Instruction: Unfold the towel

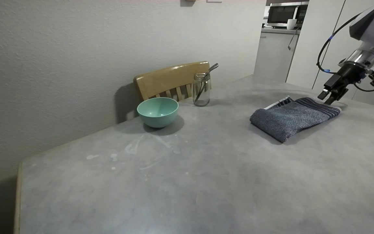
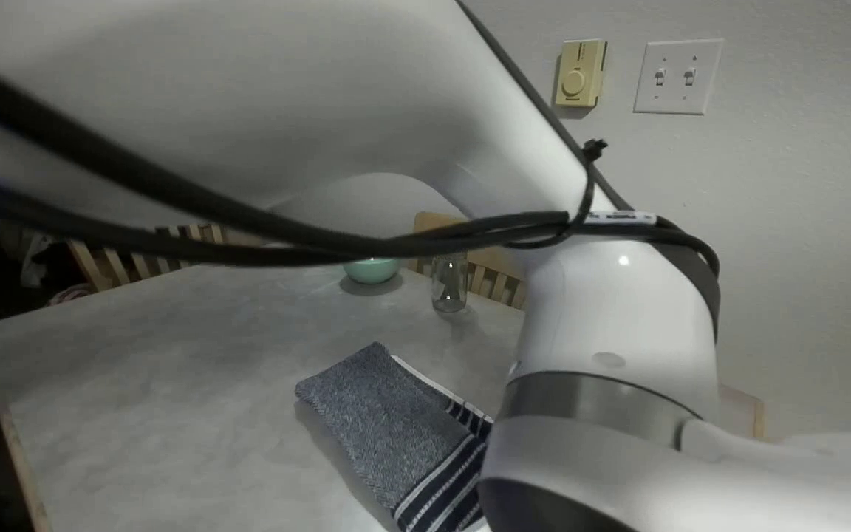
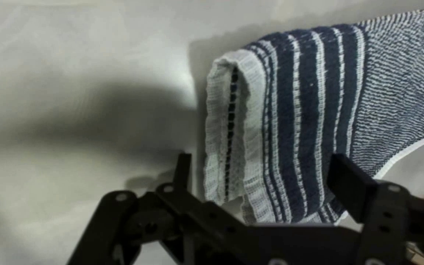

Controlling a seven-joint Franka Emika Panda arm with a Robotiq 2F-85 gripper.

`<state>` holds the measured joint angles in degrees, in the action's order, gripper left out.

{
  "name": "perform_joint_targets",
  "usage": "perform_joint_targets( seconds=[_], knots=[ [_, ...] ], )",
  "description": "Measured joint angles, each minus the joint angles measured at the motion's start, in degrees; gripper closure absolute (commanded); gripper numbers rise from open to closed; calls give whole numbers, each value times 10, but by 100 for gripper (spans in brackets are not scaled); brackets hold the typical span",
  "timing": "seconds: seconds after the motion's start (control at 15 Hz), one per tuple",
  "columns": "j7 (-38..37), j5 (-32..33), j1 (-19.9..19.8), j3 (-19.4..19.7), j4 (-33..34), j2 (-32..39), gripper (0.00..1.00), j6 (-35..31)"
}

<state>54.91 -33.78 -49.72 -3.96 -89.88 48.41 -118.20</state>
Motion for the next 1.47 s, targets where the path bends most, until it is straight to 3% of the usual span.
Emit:
perform_joint_targets(
  seconds=[0.67,0.93,1.33,1.47],
  knots=[
    [4,-23,-6,0,35,22,7,42],
    [4,-22,3,1,37,22,35,42],
    [4,-22,9,2,40,22,42,42],
    [4,-22,10,2,40,22,15,42]
  ],
)
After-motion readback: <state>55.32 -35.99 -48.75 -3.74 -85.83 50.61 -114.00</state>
